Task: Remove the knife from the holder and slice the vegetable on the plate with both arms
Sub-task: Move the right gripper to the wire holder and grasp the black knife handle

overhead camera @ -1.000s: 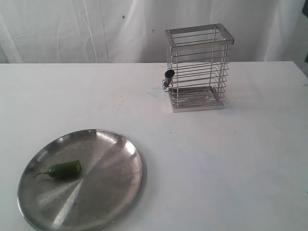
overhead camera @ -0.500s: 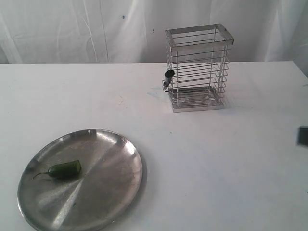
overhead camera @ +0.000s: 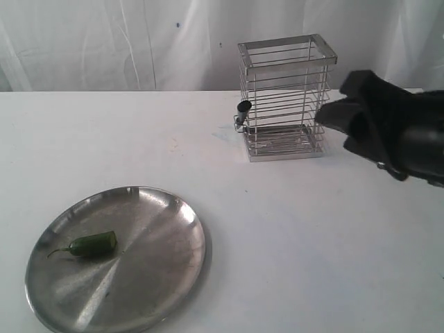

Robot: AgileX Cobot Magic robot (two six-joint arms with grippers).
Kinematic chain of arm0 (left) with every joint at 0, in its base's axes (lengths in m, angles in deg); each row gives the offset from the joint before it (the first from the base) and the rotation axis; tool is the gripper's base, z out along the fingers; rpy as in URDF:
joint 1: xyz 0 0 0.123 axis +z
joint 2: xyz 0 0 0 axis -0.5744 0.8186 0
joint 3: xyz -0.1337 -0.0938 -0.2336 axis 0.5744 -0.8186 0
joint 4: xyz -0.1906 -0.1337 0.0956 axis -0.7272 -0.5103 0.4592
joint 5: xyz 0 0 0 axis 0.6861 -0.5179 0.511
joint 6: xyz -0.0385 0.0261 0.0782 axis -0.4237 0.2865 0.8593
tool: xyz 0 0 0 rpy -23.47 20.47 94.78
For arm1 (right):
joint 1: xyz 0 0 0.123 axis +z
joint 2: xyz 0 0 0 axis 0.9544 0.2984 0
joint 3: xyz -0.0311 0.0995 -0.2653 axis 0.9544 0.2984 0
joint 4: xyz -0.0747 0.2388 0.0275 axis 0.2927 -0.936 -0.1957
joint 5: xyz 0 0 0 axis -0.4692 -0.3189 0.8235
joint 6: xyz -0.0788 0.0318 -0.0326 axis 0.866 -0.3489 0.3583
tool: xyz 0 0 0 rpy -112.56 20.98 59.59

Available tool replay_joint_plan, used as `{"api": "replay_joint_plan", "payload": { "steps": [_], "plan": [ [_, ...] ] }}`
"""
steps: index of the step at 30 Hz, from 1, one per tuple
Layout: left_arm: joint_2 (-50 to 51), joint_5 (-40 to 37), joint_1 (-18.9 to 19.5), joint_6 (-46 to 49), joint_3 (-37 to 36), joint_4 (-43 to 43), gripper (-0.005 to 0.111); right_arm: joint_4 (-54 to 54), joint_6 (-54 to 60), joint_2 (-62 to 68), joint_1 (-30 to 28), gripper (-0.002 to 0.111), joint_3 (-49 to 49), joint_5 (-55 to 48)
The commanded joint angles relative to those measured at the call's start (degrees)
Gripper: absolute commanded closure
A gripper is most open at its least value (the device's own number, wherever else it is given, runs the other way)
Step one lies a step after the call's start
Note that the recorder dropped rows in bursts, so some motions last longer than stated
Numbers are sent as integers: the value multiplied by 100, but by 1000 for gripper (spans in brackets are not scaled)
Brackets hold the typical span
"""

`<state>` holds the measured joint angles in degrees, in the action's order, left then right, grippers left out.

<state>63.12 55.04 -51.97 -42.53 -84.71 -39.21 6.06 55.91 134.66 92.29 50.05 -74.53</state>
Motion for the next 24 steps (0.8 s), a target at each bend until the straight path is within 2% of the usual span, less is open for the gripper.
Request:
{"api": "replay_joint_plan", "payload": {
  "steps": [1,8,24],
  "plan": [
    [-30,-7,-39,-38,-14,7,85,-108,-72,943,376,54,-815,368],
    [-30,-7,-39,-38,-14,7,85,-76,-287,2403,777,54,-1915,856],
    [-30,-7,-39,-38,-14,7,85,-87,-354,3907,780,54,-2587,1348]
  ]
}}
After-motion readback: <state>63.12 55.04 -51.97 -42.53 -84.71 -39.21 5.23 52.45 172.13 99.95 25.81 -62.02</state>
